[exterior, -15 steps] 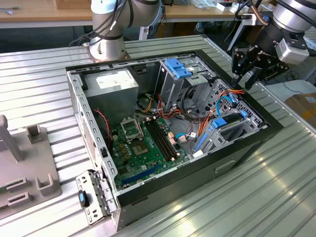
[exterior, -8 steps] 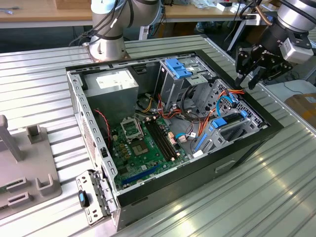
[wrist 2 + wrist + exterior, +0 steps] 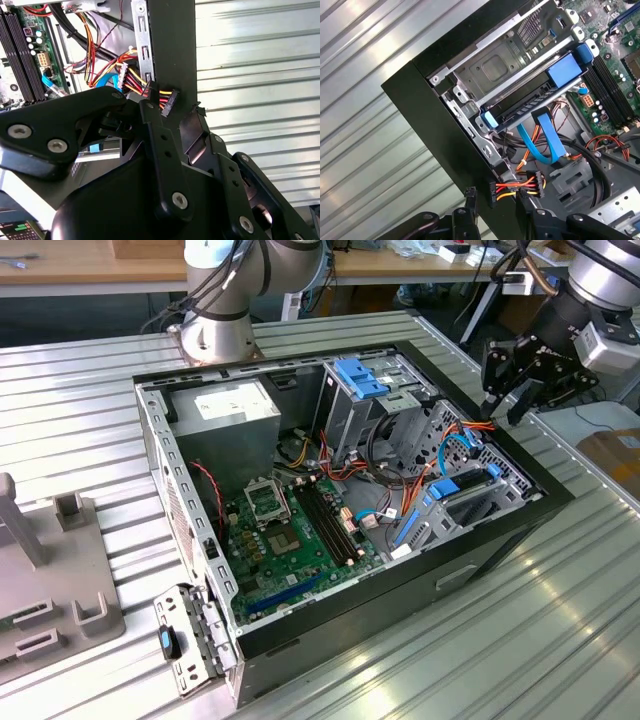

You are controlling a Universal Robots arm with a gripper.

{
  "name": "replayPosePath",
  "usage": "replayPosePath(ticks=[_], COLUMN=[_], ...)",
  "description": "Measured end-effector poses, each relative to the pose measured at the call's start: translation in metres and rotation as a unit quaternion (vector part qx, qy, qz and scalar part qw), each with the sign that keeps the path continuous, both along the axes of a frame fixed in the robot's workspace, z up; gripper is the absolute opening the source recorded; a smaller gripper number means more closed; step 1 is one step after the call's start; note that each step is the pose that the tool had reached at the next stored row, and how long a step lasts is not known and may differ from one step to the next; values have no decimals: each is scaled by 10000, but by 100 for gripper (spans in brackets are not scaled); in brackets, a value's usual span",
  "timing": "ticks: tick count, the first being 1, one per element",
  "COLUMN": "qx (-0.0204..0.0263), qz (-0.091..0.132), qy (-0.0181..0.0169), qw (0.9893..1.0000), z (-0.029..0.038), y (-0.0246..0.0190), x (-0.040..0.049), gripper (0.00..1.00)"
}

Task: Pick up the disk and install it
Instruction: 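Insert the first disk wire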

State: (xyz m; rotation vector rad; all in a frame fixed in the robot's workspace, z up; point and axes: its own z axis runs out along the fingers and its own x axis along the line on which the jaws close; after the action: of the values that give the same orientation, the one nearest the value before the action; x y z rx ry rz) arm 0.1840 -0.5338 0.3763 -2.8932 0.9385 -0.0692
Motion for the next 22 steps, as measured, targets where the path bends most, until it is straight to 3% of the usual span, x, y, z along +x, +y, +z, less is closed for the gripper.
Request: replayPosePath(ticks=[4, 5, 6, 15, 17, 22], qx=[1, 0, 1, 0, 0, 18], qz=[0, 0, 0, 0, 0, 0], qy=[0, 0, 0, 2, 2, 2], qw=[10000, 10000, 10000, 10000, 10000, 10000], z=[-24, -80, -96, -99, -99, -98], y=[-5, -21, -37, -67, -69, -113], x=[0, 0, 1, 12, 12, 12], gripper=[44, 44, 44, 44, 29, 29])
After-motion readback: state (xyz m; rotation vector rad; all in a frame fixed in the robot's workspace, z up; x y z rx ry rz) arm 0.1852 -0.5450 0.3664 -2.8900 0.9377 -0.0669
